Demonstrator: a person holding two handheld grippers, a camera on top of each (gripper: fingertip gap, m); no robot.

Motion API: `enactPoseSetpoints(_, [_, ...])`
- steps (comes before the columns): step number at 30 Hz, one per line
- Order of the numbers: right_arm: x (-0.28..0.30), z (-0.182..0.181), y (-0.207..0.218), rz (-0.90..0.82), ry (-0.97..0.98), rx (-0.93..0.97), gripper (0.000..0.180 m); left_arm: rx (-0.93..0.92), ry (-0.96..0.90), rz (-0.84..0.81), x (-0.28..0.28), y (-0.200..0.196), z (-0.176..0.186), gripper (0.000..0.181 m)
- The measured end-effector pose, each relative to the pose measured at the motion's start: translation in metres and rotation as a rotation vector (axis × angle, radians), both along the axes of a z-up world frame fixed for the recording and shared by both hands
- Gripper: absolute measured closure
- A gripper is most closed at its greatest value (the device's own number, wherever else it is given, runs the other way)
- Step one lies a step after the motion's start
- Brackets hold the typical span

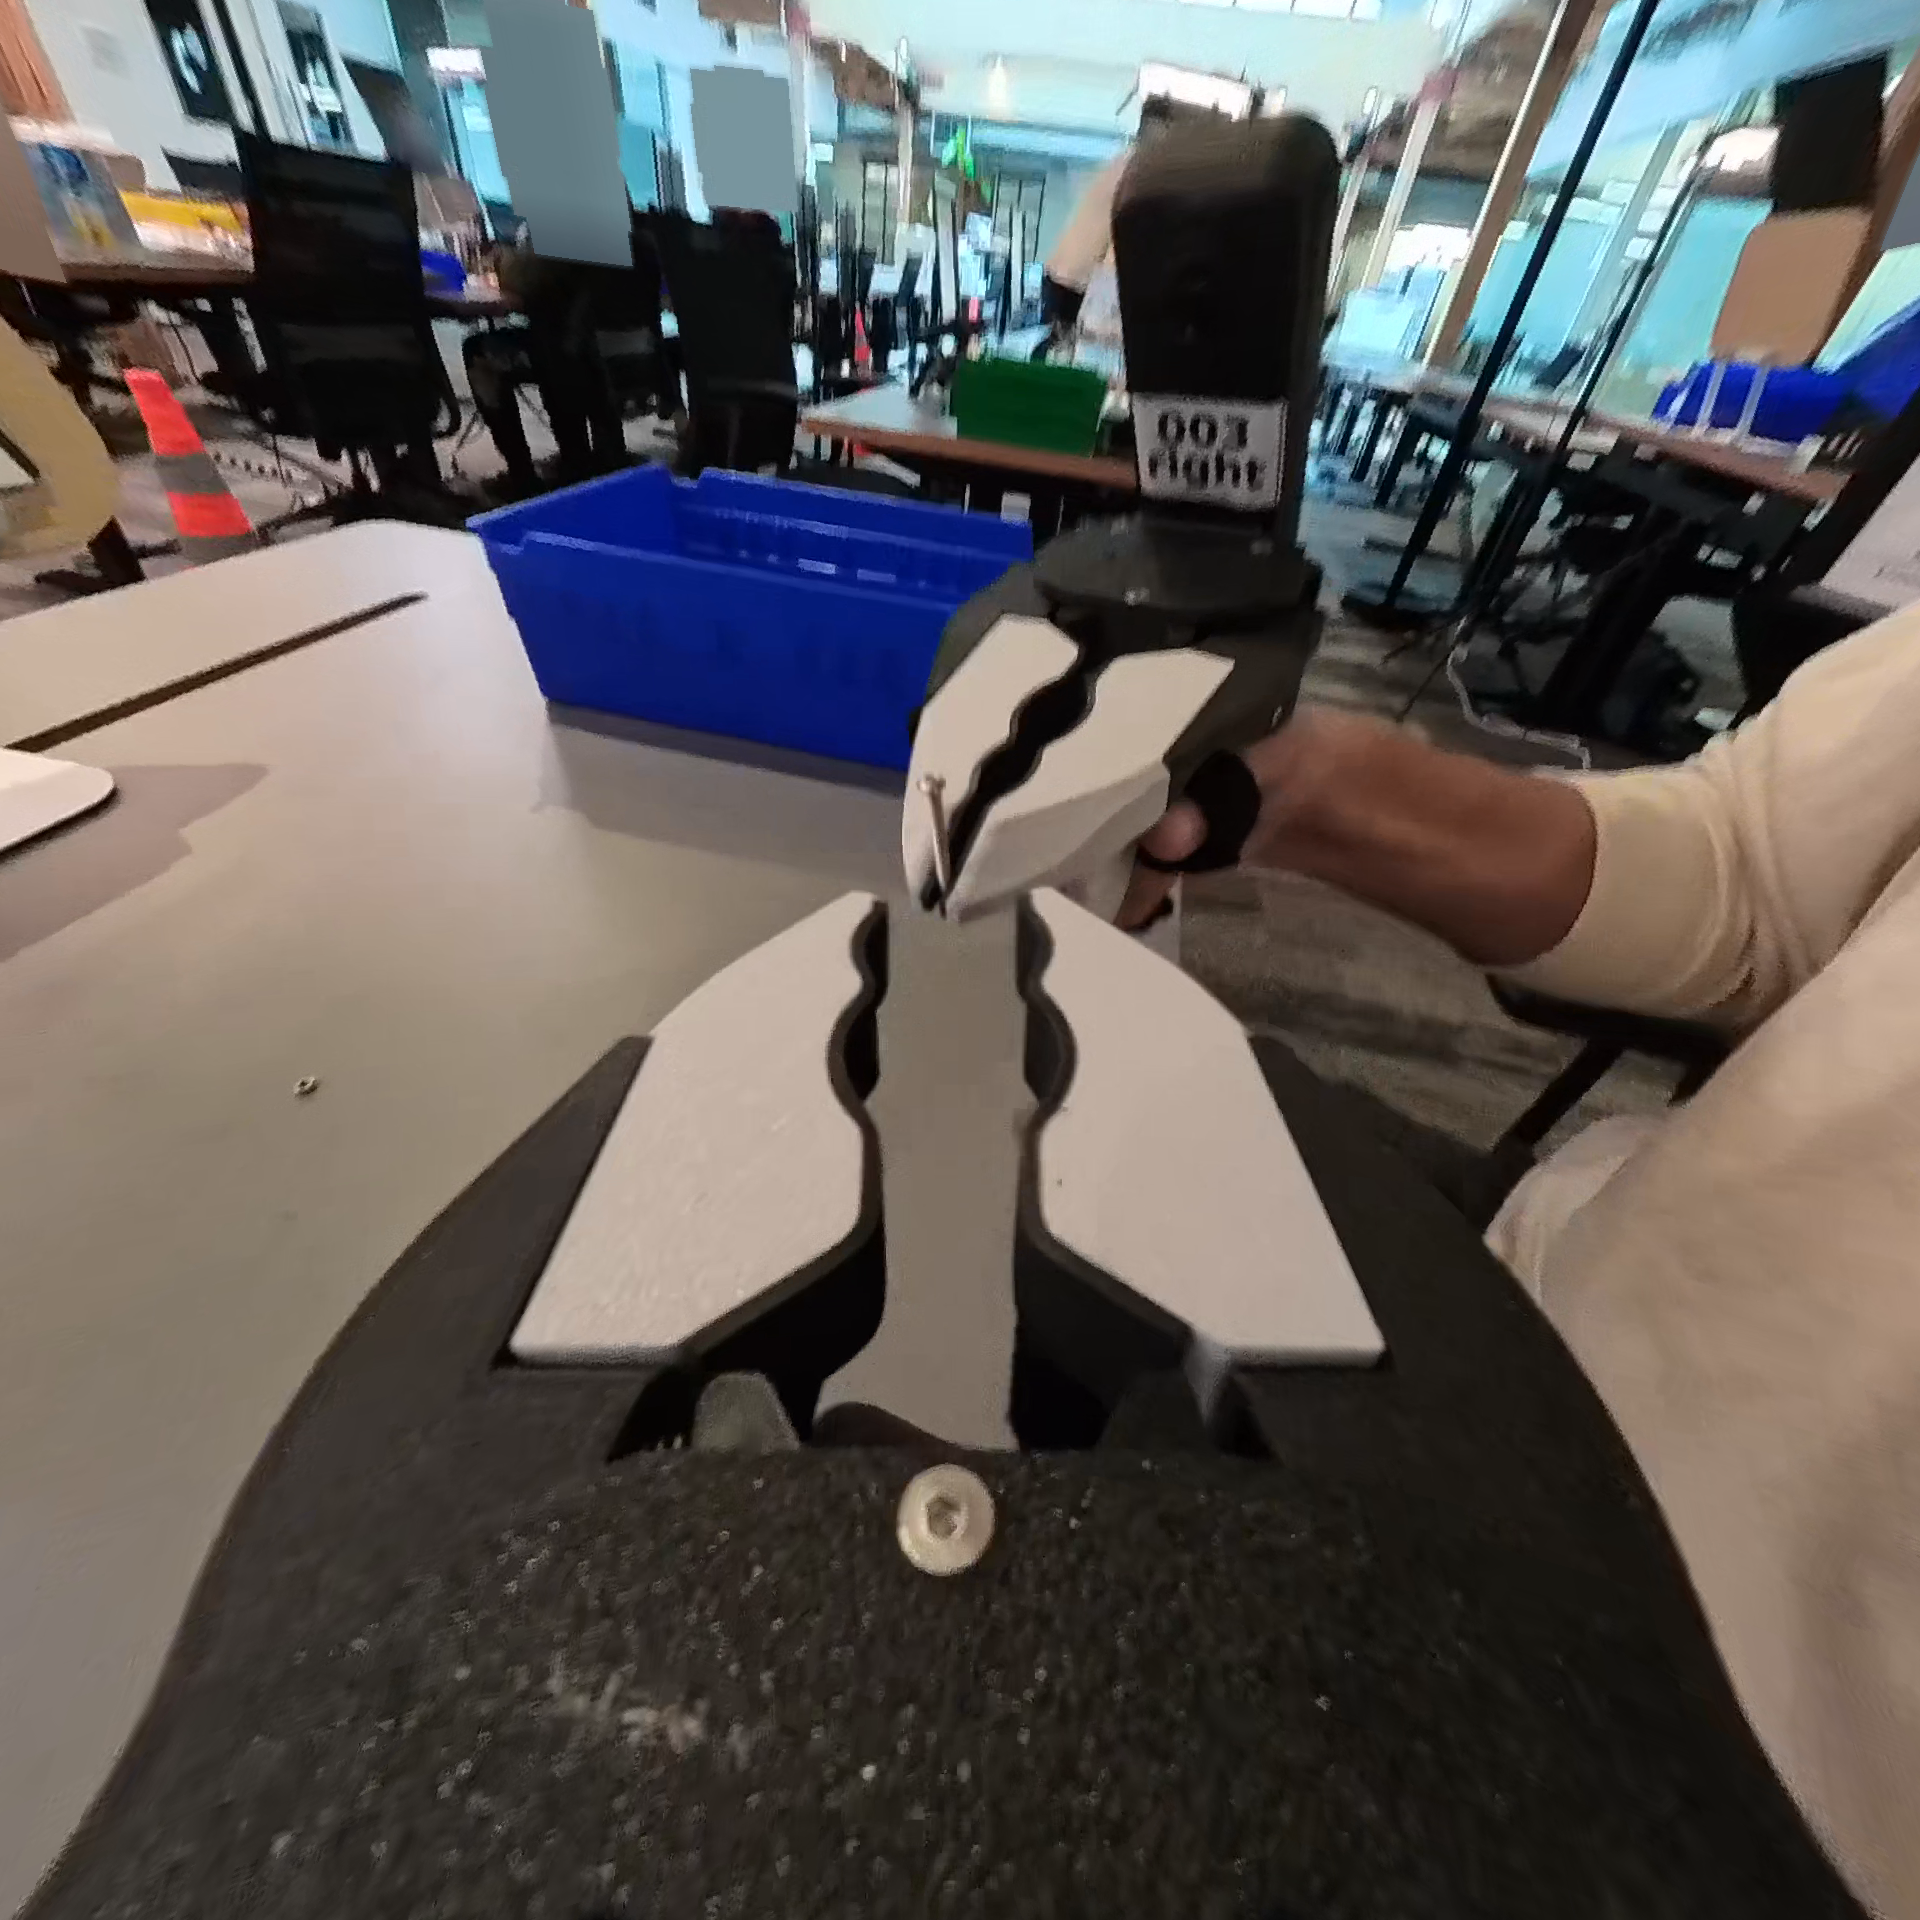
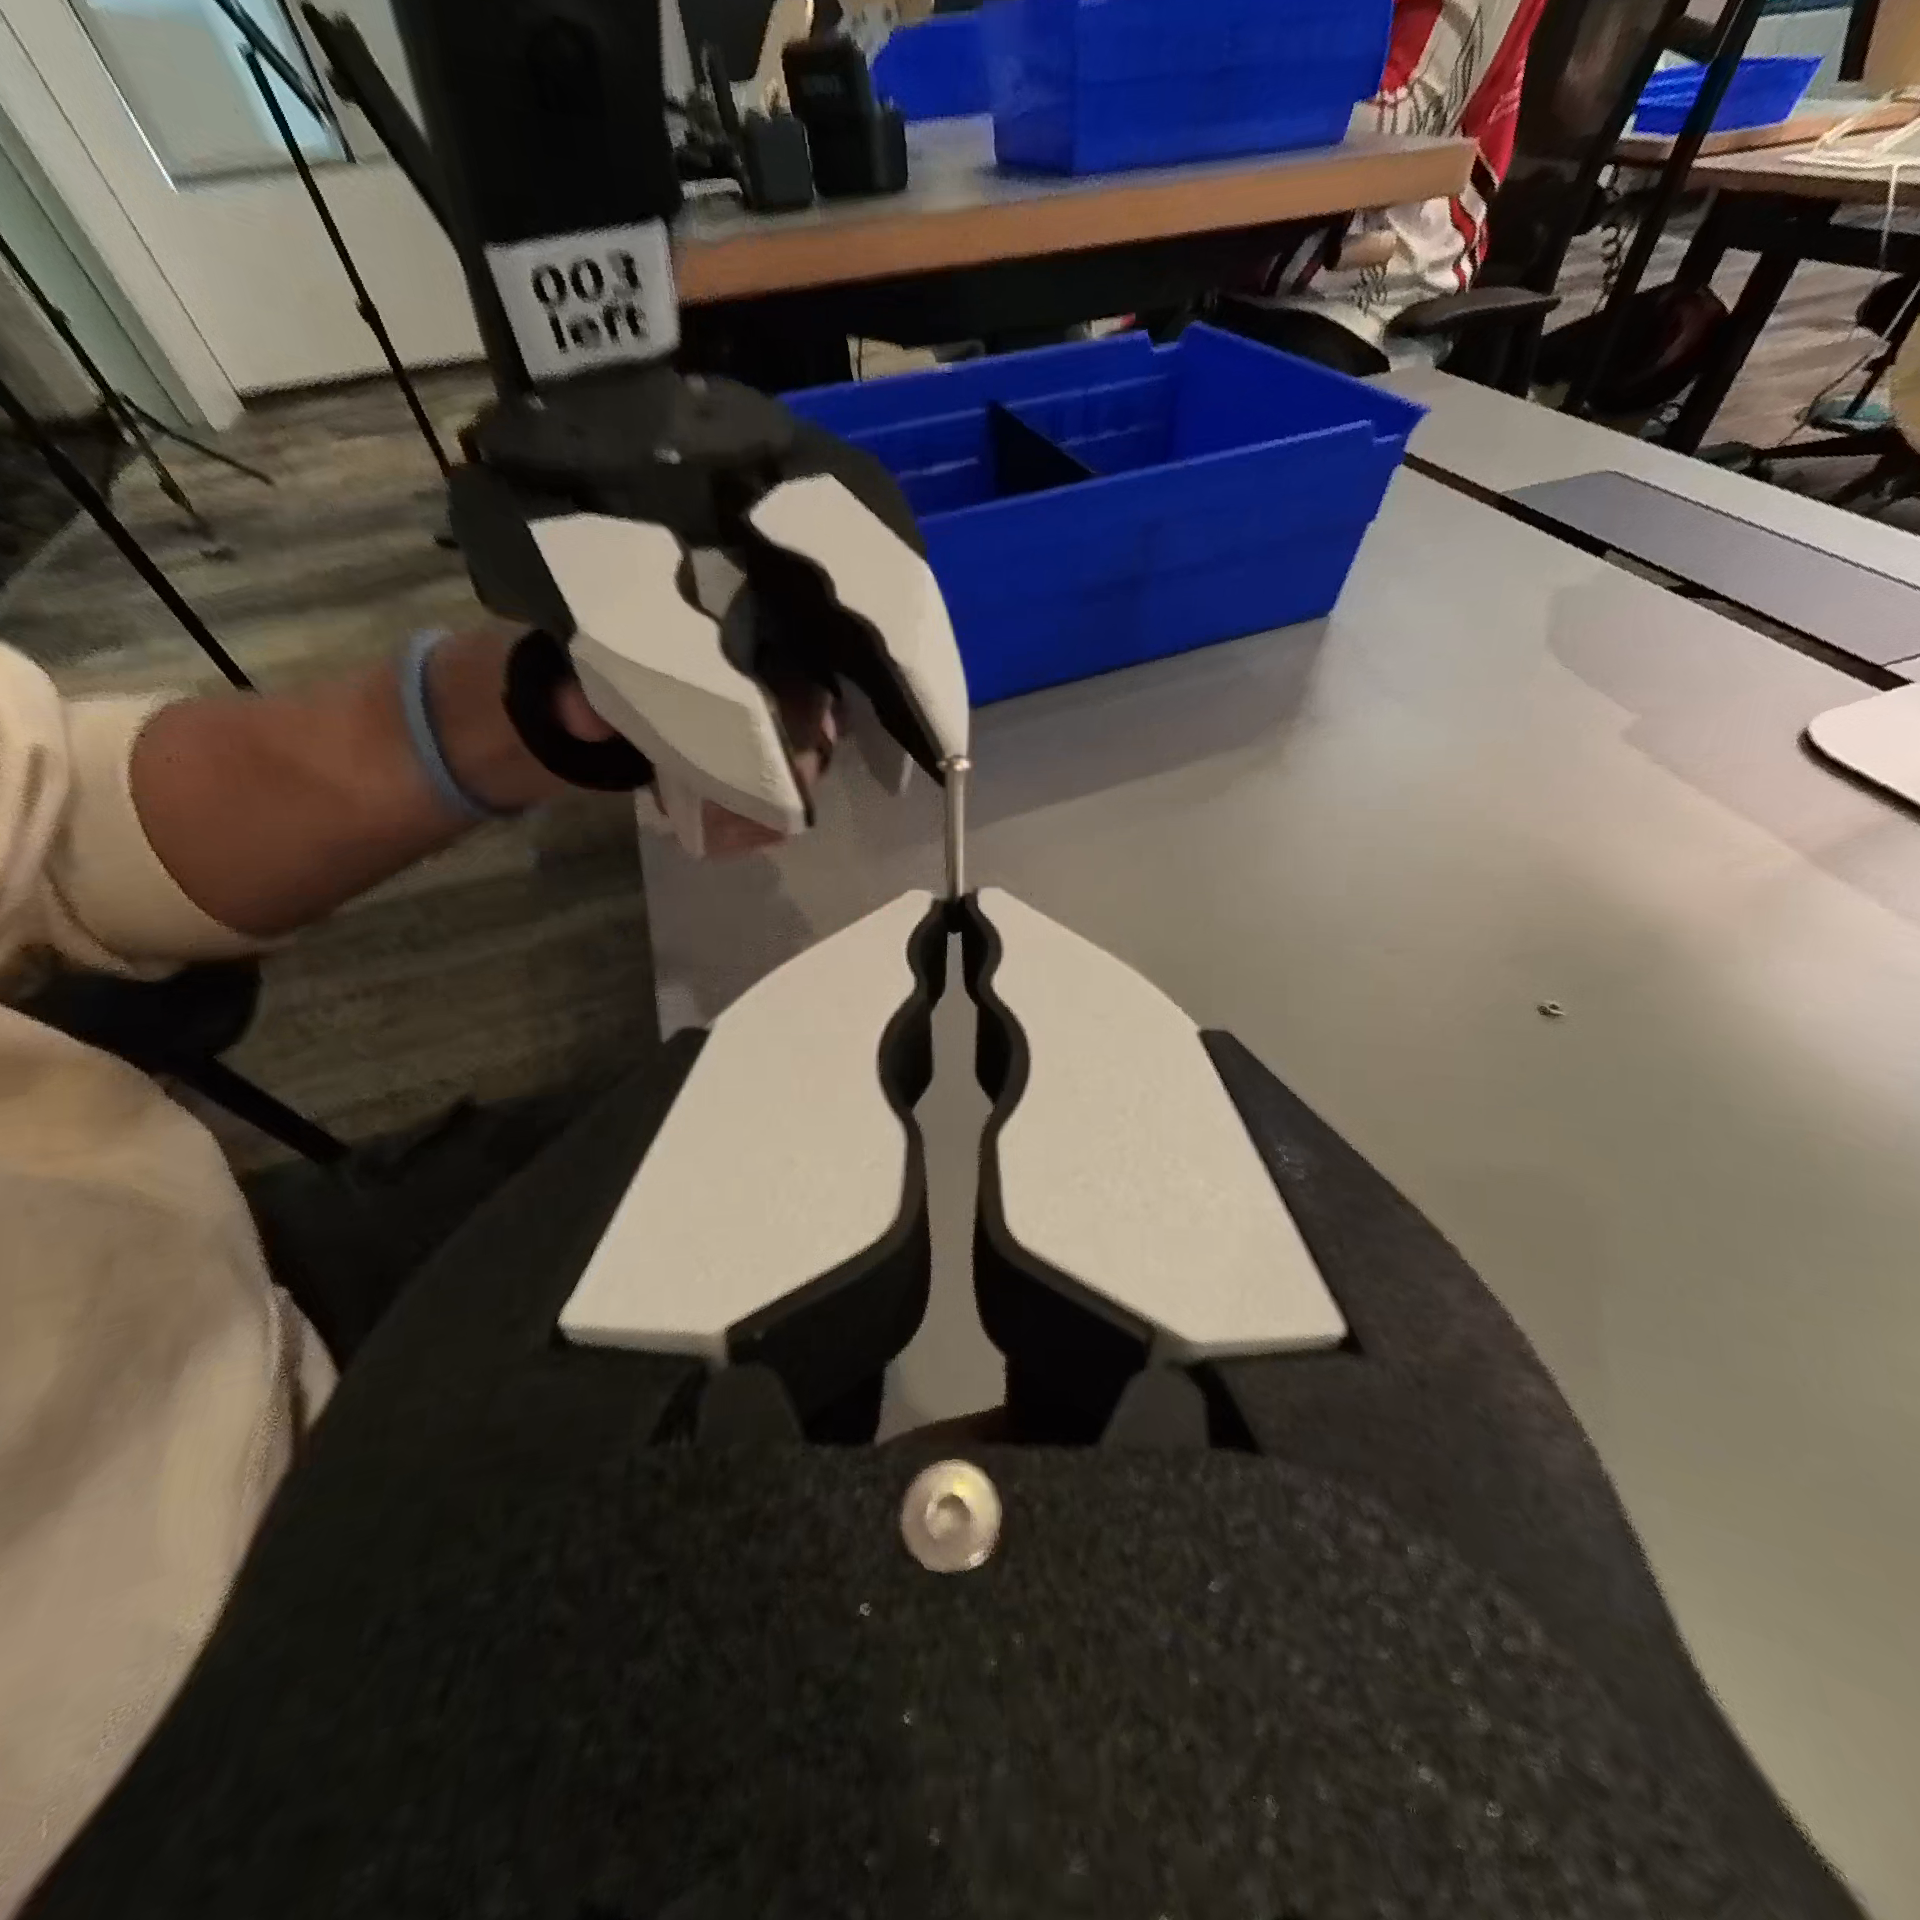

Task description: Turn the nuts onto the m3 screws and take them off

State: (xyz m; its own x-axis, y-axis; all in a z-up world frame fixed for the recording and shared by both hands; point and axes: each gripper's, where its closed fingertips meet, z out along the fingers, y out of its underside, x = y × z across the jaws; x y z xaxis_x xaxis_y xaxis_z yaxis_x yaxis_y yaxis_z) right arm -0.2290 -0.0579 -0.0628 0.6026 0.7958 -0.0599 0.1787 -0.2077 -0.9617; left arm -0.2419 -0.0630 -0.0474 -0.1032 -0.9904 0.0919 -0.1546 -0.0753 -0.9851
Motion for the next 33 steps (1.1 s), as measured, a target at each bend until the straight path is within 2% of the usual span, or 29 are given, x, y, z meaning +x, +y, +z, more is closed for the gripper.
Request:
enactPoseSetpoints(4, [0.011,-0.013,0.002,0.012,-0.128,-0.02,0.177,0.091,0.149,-0.008,-0.007,0.007,-0.016,0.151])
enactPoseSetpoints(10, [0.012,-0.035,0.002,0.048,-0.29,-0.054,0.177,0.215,0.311,-0.106,-0.002,0.013,-0.018,0.158])
enactPoseSetpoints(16, [0.005,-0.036,0.001,0.069,-0.311,-0.054,0.177,0.279,0.434,-0.224,0.011,0.006,-0.028,0.156])
enactPoseSetpoints(20, [0.005,-0.036,-0.001,0.076,-0.322,-0.056,0.177,0.305,0.452,-0.248,0.017,0.003,-0.031,0.16])
enactPoseSetpoints(26, [0.008,-0.035,-0.002,0.08,-0.328,-0.056,0.177,0.309,0.424,-0.26,0.02,0.001,-0.027,0.175])
enactPoseSetpoints(33, [0.01,-0.039,-0.003,0.087,-0.352,-0.06,0.177,0.316,0.446,-0.27,0.02,0.001,-0.033,0.176])
